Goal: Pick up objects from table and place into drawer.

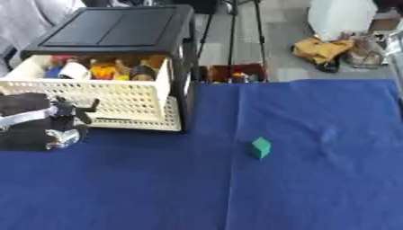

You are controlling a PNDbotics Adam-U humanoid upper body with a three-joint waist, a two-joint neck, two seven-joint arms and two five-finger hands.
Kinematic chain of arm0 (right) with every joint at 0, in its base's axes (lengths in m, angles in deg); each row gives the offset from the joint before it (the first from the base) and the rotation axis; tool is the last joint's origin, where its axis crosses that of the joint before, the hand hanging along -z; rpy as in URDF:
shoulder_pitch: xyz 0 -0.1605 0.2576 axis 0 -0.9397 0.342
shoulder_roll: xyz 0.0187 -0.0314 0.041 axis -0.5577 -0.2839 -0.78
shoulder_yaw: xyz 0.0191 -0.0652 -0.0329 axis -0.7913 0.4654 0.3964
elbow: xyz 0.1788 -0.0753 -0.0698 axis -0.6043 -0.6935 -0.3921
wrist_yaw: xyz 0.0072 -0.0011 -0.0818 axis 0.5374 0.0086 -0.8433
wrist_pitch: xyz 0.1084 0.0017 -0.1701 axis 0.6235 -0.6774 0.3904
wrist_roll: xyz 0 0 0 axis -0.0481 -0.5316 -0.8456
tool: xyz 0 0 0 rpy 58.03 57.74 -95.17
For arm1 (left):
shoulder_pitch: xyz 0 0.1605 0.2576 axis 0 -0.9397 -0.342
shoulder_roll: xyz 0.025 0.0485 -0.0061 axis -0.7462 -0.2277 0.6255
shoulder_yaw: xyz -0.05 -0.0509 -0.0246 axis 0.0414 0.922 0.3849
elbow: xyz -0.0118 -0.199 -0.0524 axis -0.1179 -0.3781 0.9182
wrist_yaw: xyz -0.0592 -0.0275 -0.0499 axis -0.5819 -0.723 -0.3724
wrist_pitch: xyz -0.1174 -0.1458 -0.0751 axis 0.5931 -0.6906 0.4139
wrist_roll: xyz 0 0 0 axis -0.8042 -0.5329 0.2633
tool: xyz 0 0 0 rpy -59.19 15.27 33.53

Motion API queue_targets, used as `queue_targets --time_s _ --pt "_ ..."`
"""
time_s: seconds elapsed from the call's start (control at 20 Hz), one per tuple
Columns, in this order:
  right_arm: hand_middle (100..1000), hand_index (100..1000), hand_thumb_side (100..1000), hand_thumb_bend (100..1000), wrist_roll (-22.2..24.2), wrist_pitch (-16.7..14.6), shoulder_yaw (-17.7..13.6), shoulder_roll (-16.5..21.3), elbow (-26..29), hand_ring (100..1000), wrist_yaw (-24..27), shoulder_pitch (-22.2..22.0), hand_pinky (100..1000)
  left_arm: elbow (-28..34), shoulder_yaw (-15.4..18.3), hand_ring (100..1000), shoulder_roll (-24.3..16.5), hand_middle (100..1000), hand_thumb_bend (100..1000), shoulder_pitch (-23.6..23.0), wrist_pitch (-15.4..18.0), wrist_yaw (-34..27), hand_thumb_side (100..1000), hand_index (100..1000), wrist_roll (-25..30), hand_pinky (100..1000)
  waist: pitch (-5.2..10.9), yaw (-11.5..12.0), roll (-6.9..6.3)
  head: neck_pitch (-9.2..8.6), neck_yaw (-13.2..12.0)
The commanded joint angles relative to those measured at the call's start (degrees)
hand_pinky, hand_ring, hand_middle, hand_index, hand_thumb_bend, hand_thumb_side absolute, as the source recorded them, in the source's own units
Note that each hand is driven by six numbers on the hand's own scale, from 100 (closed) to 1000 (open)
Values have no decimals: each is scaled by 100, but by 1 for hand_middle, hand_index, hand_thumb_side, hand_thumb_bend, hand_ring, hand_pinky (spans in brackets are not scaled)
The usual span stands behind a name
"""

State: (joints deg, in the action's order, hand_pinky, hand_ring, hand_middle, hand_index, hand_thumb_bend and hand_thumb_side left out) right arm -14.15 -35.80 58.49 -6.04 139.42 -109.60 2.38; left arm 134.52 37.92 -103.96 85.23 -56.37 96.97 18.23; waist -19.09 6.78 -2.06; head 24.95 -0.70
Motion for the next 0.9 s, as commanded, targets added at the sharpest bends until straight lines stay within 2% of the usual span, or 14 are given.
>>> queue_targets --time_s 0.05,0.9 --pt "530 803 935 100 25 -8 -66 64 55 549 30 110 301 -41 101 496 -54 530 100 132 -42 111 1000 862 -5 352 106 -13 -11 -84 -31" --pt "525 799 942 100 50 12 -99 41 66 548 27 36 302 -444 195 529 162 575 100 270 -17 281 1000 912 -31 383 70 -107 -32 -165 -88"
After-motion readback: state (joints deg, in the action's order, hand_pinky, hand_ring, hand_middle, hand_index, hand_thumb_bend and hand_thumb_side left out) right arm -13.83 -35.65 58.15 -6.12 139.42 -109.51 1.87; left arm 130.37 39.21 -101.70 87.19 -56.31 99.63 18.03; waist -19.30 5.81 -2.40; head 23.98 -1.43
